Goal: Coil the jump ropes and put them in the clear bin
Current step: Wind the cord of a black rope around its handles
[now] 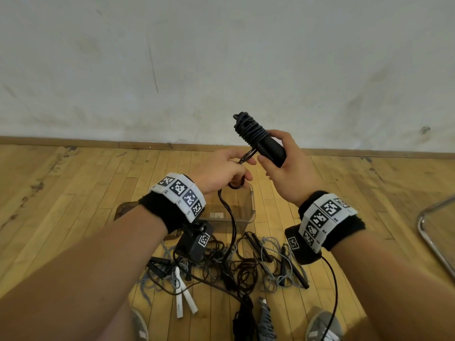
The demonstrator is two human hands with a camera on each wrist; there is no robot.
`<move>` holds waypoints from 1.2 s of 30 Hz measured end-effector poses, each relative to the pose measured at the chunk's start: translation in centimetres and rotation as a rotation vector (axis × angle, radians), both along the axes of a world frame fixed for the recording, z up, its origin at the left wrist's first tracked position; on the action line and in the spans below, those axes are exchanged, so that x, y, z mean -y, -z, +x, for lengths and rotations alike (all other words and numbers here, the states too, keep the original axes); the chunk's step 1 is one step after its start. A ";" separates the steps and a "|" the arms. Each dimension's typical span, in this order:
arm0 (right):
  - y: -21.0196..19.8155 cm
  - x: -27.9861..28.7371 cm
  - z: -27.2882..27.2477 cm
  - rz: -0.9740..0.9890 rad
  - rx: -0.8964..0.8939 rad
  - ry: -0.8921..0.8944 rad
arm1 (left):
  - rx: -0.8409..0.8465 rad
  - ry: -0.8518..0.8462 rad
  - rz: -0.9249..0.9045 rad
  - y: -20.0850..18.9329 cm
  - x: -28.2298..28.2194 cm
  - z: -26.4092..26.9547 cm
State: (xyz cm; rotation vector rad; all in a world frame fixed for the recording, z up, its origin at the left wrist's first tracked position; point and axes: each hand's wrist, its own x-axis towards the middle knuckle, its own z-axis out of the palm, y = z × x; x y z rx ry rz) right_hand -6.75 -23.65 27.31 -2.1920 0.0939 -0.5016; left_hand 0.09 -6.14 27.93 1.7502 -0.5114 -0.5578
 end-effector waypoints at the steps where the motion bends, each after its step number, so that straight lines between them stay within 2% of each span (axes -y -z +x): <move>1: 0.0 0.0 0.0 -0.029 0.003 0.010 | -0.031 -0.023 -0.021 -0.2 0.1 0.0; 4: 0.1 -0.1 0.0 -0.073 0.020 0.041 | -0.082 -0.060 -0.058 -0.2 0.2 0.0; 11: 0.4 0.0 0.3 -0.106 0.010 0.079 | -0.076 0.016 0.001 1.1 0.0 0.6; 15: 0.4 0.0 0.4 -0.097 -0.005 0.082 | -0.006 0.116 0.089 1.3 -0.3 0.6; 18: 0.5 0.2 0.6 -0.104 -0.031 0.071 | 0.017 0.148 0.077 1.2 -0.4 0.4; 20: 0.6 0.2 0.7 -0.063 -0.068 0.049 | 0.017 0.101 0.047 0.9 -0.2 0.3; 24: 1.5 0.1 1.1 -0.053 -0.114 0.030 | -0.098 -0.076 -0.014 0.1 0.0 0.3; 29: 2.3 0.2 1.6 -0.160 -0.153 -0.001 | -0.067 -0.079 0.022 -0.1 0.0 0.5; 33: 1.4 -0.2 0.9 -0.220 -0.179 -0.011 | -0.110 -0.117 -0.059 0.7 0.2 0.6; 36: 1.3 -0.2 1.0 -0.213 -0.144 0.020 | -0.081 -0.146 -0.092 1.1 0.5 0.6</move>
